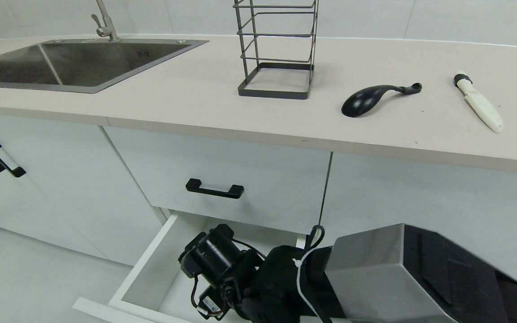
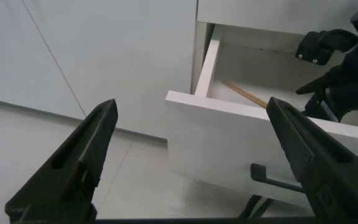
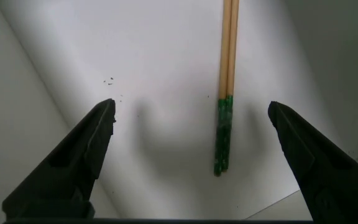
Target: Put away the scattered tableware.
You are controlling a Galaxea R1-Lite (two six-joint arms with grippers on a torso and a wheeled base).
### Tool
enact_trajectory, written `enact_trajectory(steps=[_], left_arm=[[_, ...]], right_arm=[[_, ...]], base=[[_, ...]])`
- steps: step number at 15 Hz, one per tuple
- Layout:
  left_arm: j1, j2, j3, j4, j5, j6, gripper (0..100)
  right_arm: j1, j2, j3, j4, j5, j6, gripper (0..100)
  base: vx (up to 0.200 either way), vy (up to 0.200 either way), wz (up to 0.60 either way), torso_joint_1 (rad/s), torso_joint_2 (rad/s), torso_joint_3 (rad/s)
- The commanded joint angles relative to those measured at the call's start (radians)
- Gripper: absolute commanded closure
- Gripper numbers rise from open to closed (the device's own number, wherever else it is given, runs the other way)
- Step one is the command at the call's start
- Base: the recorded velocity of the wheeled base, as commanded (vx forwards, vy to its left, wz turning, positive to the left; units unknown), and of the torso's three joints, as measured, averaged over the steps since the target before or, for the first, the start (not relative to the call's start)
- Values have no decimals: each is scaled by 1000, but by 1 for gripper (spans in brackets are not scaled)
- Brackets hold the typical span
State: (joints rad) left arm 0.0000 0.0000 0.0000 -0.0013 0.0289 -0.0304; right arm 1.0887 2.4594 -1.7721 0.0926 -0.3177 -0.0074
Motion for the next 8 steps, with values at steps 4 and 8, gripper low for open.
enact_trajectory(steps=[4, 8], left_arm=[[0, 0, 0, 0, 0, 0, 0], [0, 0, 0, 0, 0, 0, 0]], right_arm=[[45, -112, 25, -1, 0, -2, 0], [68, -232, 155, -16, 0, -19, 0]], base=[[0, 0, 0, 0, 0, 0], [0, 0, 0, 0, 0, 0]])
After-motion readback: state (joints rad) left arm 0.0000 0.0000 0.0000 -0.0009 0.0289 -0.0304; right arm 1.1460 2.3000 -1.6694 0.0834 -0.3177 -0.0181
